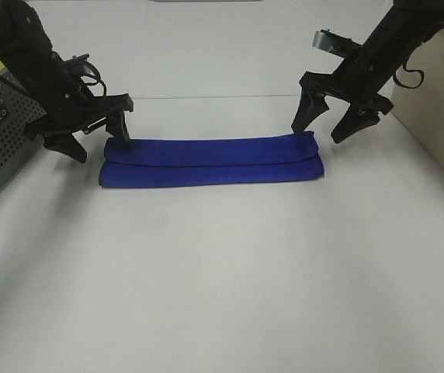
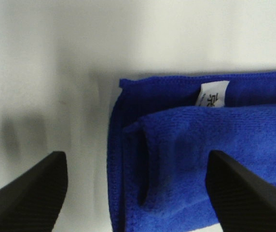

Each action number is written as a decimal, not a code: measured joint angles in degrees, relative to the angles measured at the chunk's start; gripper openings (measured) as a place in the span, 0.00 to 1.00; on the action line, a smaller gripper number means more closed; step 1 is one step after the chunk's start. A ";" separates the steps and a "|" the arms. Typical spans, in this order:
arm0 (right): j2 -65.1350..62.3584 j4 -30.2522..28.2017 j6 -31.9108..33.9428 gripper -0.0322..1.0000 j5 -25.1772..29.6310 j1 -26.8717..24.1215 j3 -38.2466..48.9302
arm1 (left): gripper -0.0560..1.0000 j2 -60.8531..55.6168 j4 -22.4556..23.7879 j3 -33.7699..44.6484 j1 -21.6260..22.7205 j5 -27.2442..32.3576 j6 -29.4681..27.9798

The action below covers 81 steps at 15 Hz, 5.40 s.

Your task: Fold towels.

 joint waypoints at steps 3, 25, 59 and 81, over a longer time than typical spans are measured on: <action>0.00 -0.46 1.03 0.81 0.17 0.00 -0.11 | 0.76 0.57 -1.09 0.00 0.00 -1.49 -0.34; 0.00 -0.46 1.38 0.81 -1.38 0.00 -0.11 | 0.11 -2.18 3.27 -16.79 -0.92 16.50 -1.43; -0.17 27.73 -8.02 0.81 1.83 6.53 -0.11 | 0.59 6.88 -25.95 -25.73 -0.52 6.99 8.08; -8.25 11.12 -2.35 0.78 1.78 0.00 -0.11 | 0.59 -1.60 -13.46 -25.78 -0.52 17.02 11.06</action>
